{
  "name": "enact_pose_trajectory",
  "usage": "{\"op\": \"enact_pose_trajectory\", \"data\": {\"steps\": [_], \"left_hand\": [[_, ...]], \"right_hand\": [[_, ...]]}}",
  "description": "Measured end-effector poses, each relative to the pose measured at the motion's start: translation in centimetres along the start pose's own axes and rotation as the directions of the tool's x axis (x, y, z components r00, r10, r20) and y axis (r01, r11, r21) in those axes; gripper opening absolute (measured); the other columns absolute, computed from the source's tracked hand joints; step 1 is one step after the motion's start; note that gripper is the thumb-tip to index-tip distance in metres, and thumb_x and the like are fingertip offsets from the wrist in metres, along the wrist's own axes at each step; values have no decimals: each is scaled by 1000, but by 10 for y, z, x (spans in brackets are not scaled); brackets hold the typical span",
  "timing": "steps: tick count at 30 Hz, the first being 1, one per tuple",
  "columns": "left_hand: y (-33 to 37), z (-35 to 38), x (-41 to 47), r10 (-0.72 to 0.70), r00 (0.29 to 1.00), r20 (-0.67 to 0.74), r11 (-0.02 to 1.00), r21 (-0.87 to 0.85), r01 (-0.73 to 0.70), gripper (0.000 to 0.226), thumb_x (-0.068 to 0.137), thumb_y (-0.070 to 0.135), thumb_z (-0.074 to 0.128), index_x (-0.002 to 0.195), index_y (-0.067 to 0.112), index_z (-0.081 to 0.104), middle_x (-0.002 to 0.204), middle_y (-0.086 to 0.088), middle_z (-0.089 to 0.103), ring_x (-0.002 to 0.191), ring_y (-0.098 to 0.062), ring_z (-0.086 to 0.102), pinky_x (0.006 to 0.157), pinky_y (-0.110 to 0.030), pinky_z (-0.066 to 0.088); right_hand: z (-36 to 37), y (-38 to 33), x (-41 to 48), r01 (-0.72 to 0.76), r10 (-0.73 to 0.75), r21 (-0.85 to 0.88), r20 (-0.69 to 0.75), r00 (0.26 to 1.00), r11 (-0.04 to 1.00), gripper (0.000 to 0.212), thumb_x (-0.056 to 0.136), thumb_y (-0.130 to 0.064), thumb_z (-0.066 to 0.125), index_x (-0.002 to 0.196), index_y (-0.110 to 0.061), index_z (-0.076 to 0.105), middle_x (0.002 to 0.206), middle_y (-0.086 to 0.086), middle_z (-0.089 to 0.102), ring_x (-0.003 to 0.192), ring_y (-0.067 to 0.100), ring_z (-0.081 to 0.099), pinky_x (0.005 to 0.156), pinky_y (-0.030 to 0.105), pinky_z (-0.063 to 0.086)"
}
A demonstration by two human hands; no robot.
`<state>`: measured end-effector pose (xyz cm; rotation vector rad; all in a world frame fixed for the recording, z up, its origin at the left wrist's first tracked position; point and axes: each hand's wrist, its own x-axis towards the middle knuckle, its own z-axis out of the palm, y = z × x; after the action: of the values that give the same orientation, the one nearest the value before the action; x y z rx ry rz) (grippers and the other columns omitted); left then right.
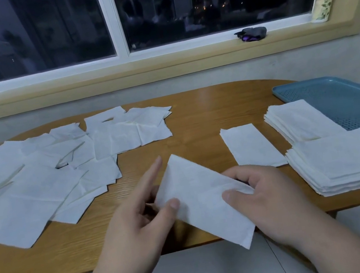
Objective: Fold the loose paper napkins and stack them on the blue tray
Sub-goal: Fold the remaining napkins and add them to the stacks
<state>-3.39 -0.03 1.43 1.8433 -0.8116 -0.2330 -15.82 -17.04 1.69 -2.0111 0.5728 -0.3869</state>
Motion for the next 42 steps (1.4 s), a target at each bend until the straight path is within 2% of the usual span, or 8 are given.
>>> {"op": "enact_pose_trajectory", "data": {"steps": [3,9,11,14,17,23,31,42], "left_hand": [[-3,-5,2,-6,1000,-22,998,63,8,50,89,19,69,111,62,57,84,18,65,64,-8,55,58,-7,40],[-15,-20,1,18,996,83,961,274,-40,72,90,20,63,128,73,32,84,11,58,72,-9,54,67,-14,42],[-21,-25,2,58,990,132,910,401,-107,57,89,22,61,121,68,49,81,10,56,78,-7,54,69,-16,43],[-29,-31,4,92,985,148,838,523,-157,18,87,21,60,91,36,71,77,5,56,84,-8,55,69,-21,44],[-35,-34,5,98,987,129,796,585,-155,8,86,27,59,89,27,68,78,7,58,89,-5,52,74,-23,46],[-42,-37,6,146,986,86,816,552,-169,11,85,37,65,89,45,71,87,19,53,98,0,49,78,-21,43],[-55,-54,10,214,946,245,761,565,-319,31,83,57,47,99,47,72,106,37,56,113,1,49,91,-26,44],[-71,-93,8,162,970,183,794,559,-238,16,87,40,65,98,49,72,109,40,55,114,6,45,94,-25,42]], "right_hand": [[-3,-3,9,8,5,-123,104,995,992,26,93,-16,55,89,-32,75,85,-17,73,80,4,68,72,37,57],[10,6,25,58,-48,-311,40,998,949,33,90,-34,60,119,-50,62,116,-32,64,104,-8,60,89,21,52],[16,9,27,85,-93,-402,-2,996,912,43,92,-41,59,134,-49,52,133,-31,53,120,-6,50,99,18,44],[24,12,28,141,-169,-469,-17,986,872,47,94,-40,57,140,-44,47,124,-29,46,107,-2,50,90,19,44],[27,16,28,166,-219,-500,-48,975,850,43,95,-37,58,136,-41,51,116,-29,37,106,-5,41,89,15,39],[30,17,27,218,-242,-526,23,970,822,24,96,-32,55,116,-38,67,109,-29,51,109,-6,42,88,14,41],[33,16,30,270,-263,-533,91,961,802,24,98,-34,53,116,-39,67,109,-28,55,109,-5,45,90,17,43],[50,-6,40,252,-252,-399,53,966,882,16,95,-29,60,96,-41,70,100,-30,57,95,-6,53,70,13,43]]}}
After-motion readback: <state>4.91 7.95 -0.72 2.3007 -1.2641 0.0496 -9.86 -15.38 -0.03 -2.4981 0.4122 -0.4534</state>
